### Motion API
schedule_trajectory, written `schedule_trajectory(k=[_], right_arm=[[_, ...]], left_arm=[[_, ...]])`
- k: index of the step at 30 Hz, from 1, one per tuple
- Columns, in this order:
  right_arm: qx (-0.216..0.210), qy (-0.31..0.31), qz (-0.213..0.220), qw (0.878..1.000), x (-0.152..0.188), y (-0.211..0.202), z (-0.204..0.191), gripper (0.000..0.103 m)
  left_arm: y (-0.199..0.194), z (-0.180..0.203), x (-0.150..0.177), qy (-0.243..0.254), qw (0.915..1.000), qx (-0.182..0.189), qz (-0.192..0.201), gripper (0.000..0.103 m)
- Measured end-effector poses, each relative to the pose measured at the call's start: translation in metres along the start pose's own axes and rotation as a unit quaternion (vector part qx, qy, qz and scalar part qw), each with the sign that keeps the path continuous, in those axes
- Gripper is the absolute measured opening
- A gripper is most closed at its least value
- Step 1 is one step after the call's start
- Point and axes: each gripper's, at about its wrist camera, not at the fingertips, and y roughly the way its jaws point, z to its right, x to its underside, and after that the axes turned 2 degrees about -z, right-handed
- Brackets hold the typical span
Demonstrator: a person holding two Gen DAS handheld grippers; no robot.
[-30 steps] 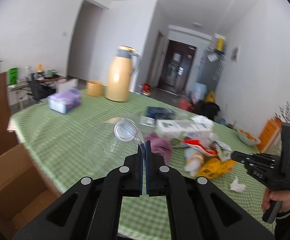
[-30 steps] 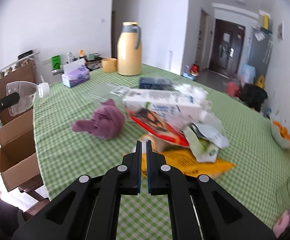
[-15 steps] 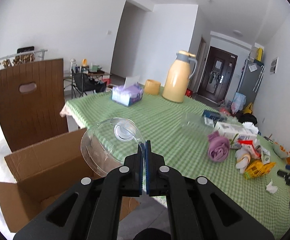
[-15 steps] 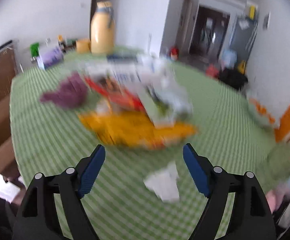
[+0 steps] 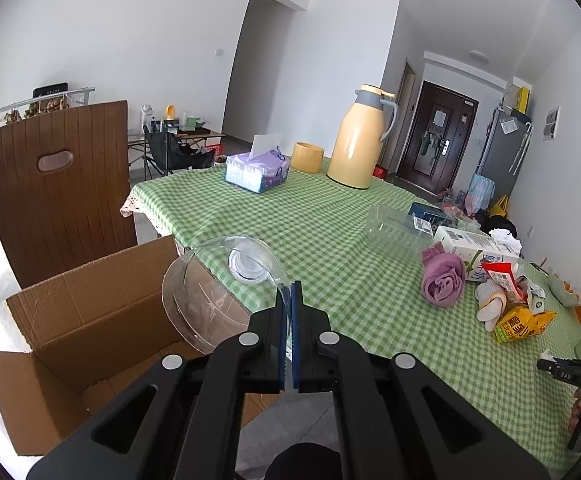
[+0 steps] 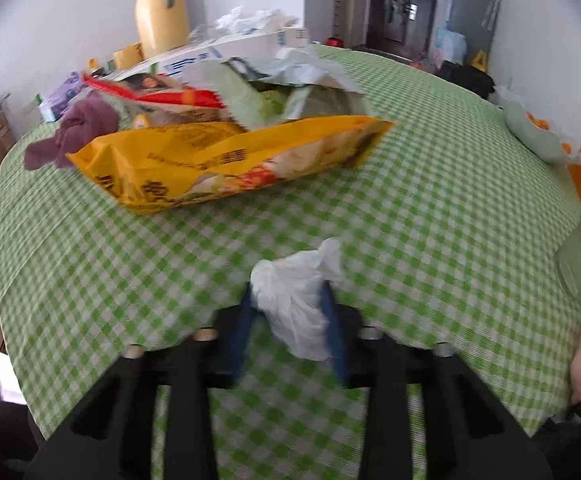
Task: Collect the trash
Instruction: 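Carry the bottle and tissue over the cardboard box with both grippers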
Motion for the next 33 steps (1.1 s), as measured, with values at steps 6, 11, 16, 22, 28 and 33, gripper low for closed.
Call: schedule_trajectory(k=[6, 11, 16, 22, 28, 33], right_arm=[[-0.005, -0.012, 0.04, 0.999, -0.015, -0.035, -0.016, 0.013], [-0.03, -0.064, 0.098, 0.993, -0.047, -0.065, -0.06, 0.013], [-0.074, -0.136, 0.12, 0.981, -0.089, -0.063, -0.133, 0.013], [-0.141, -0.23, 0.12, 0.955, -0.12, -0.048, -0.241, 0.013], [-0.221, -0.316, 0.107, 0.916, -0.118, -0.039, -0.356, 0.013], [-0.286, -0.375, 0.089, 0.877, -0.102, -0.035, -0.446, 0.013]], left_arm=[[-0.002, -0.007, -0.002, -0.001, 0.9999, -0.011, 0.004, 0.0], [-0.002, -0.026, -0.001, -0.019, 0.9994, -0.028, 0.002, 0.0], [-0.007, -0.05, 0.003, -0.034, 0.998, -0.053, 0.003, 0.0], [-0.016, -0.085, 0.014, -0.068, 0.9932, -0.095, -0.004, 0.0], [-0.03, -0.125, 0.029, -0.114, 0.9831, -0.143, -0.012, 0.0], [-0.036, -0.156, 0.043, -0.148, 0.9729, -0.175, -0.032, 0.0]])
